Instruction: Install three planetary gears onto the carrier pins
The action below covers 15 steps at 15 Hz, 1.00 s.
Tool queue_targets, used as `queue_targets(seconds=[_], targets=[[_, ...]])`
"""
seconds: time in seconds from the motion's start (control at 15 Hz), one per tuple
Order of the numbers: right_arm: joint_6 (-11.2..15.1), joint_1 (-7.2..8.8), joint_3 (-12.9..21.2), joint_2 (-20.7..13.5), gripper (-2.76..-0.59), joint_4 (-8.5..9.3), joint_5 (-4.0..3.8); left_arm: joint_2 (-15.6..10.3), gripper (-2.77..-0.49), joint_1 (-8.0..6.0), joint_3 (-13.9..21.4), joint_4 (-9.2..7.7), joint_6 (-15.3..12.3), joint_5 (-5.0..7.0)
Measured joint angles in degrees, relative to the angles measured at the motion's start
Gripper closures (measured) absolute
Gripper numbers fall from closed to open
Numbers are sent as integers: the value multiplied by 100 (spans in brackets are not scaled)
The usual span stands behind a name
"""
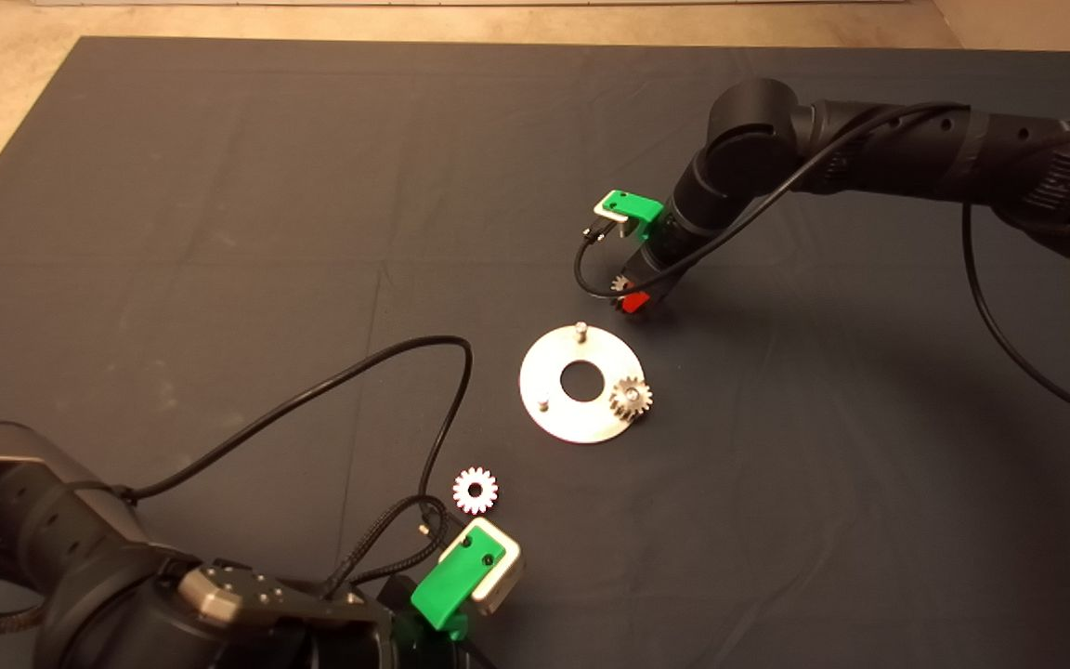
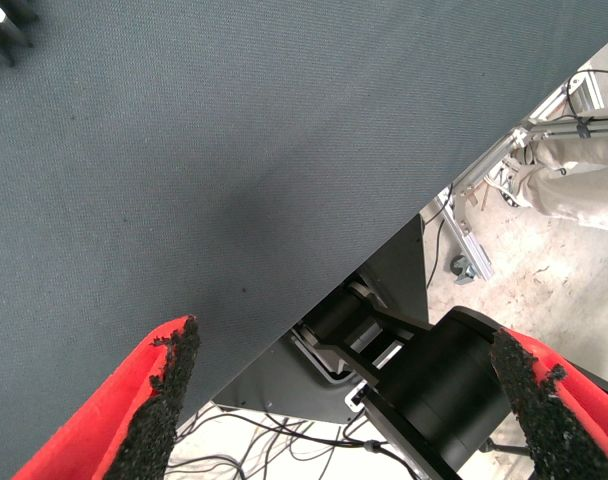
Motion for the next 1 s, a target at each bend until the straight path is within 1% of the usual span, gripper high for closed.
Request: queue_targets(seconds=[0.2,0.33,0.47,0.53,0.6,0.73,0.8,0.87,1.0], targets=[[-1,-1,-18,49,-170,0,0,-2,-207,0,0,0,0,-2],[-6,-1,-104,131,-170,0,1,0,-207,0,0,0,2,1],[-69,-1,-190,207,-170,0,6,-2,-207,0,0,0,0,0],[-80,-1,-221,238,-160,0,4,-28,-207,0,0,0,0,0],[-85,-1,-250,254,-156,0,15,-67,-207,0,0,2,0,0],[-85,-4,-254,254,-156,0,17,-118,-207,0,0,2,0,1],[-85,-4,-254,254,-145,0,17,-129,-207,-2,0,2,0,0],[-85,-4,-267,254,-141,0,15,-129,-207,0,0,2,0,0],[-87,-4,-302,254,-141,0,20,-163,-207,0,0,2,0,0]])
